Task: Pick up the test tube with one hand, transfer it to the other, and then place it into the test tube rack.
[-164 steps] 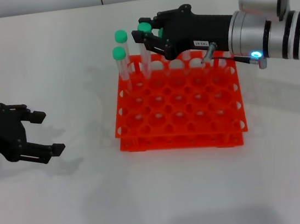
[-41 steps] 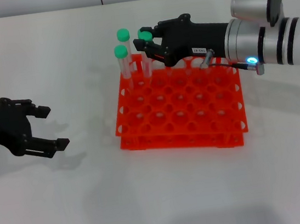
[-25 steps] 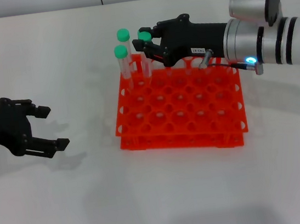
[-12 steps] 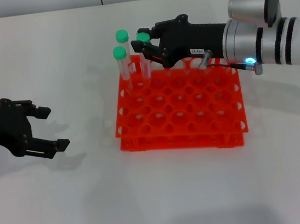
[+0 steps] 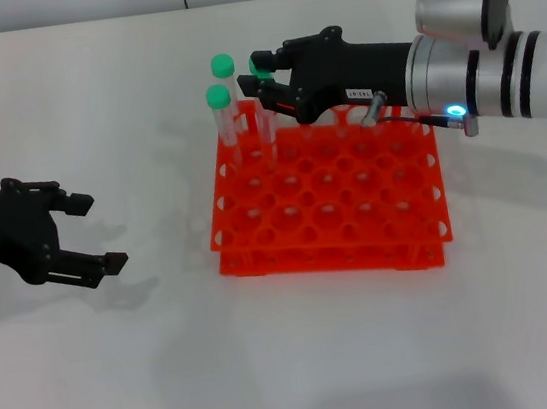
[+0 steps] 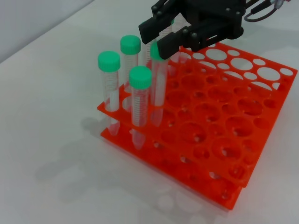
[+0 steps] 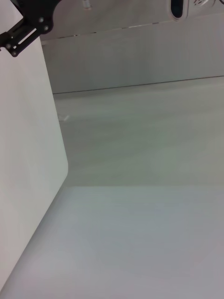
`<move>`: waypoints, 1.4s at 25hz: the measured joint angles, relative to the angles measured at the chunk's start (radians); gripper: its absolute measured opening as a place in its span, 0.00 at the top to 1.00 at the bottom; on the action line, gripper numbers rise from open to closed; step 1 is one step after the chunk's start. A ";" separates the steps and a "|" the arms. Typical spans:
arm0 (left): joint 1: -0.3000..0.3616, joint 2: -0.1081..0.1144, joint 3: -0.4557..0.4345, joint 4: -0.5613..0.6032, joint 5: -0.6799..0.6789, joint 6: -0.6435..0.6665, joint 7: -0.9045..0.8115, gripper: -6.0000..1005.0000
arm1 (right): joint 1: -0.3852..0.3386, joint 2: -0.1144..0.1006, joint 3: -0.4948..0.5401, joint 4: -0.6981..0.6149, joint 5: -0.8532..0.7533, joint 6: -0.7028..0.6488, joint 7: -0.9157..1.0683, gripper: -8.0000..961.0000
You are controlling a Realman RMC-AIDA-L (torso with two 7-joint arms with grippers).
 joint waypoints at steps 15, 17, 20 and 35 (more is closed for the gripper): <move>0.003 0.000 -0.006 0.000 -0.002 0.001 0.003 0.11 | -0.021 -0.007 0.007 -0.018 0.001 -0.044 0.000 0.55; 0.006 0.000 -0.008 0.000 -0.005 0.002 0.006 0.11 | -0.042 -0.010 0.010 -0.041 0.000 -0.060 0.000 0.53; 0.010 -0.002 -0.017 0.000 -0.008 0.004 0.015 0.11 | -0.093 -0.015 0.018 -0.103 -0.006 -0.068 0.001 0.43; 0.098 -0.018 -0.167 -0.025 -0.228 0.009 0.114 0.11 | -0.337 -0.037 0.318 -0.328 -0.349 -0.217 0.247 0.10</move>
